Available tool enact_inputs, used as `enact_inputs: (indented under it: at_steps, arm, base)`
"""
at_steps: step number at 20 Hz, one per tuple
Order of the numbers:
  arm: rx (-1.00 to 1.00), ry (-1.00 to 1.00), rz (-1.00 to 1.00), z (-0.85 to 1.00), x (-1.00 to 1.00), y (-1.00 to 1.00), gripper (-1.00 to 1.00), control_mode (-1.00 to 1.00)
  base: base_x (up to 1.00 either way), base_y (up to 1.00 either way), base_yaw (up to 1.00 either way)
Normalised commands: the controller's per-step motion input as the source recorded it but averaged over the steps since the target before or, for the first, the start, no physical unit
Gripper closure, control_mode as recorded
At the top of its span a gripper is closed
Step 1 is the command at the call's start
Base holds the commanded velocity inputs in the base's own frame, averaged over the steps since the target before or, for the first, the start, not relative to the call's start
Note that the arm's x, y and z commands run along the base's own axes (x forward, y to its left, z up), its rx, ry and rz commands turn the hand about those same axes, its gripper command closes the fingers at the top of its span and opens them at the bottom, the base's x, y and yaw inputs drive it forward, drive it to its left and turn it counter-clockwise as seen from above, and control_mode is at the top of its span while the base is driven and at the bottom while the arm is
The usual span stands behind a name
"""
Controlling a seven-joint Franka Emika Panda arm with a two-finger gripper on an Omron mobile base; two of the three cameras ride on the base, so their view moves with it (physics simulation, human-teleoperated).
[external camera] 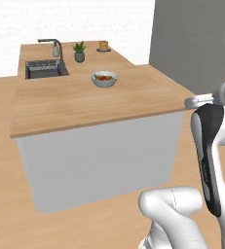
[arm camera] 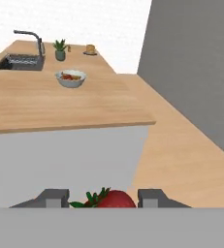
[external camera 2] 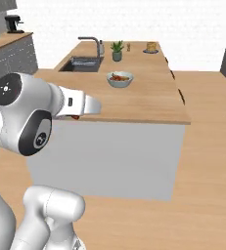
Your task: Take the strawberry from the fridge and place it on top of the pancake, located on the dining counter.
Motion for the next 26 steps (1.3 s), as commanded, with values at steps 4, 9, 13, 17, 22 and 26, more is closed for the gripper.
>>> enact_inputs:
  at_steps: [4, 9, 13, 17, 22, 26]
  arm:
    - [0.0, 0.0, 0.0, 0.0, 0.0, 0.0, 1.0, 1.0]
    - [0.0, 0.0, 0.0, 0.0, 0.0, 0.0, 1.0, 1.0]
    - [0.0, 0.0, 0.0, 0.0, 0.0, 0.0, 1.0, 1.0]
    - [0.0, 0.0, 0.0, 0.0, 0.0, 0.0, 1.0, 1.0]
    - [0.0, 0.0, 0.0, 0.0, 0.0, 0.0, 1.0, 1.0]
    - [0.0, 0.0, 0.0, 0.0, 0.0, 0.0, 1.0, 1.0]
  base:
    - [1.0, -1.0, -0.29]
    - [1.0, -1.0, -0.19]
    - [0.64, -1.0, -0.05]
    - [0.16, -1.0, 0.0]
    - [0.71, -1.0, 0.1]
    - [1.0, -0.98, 0.1]
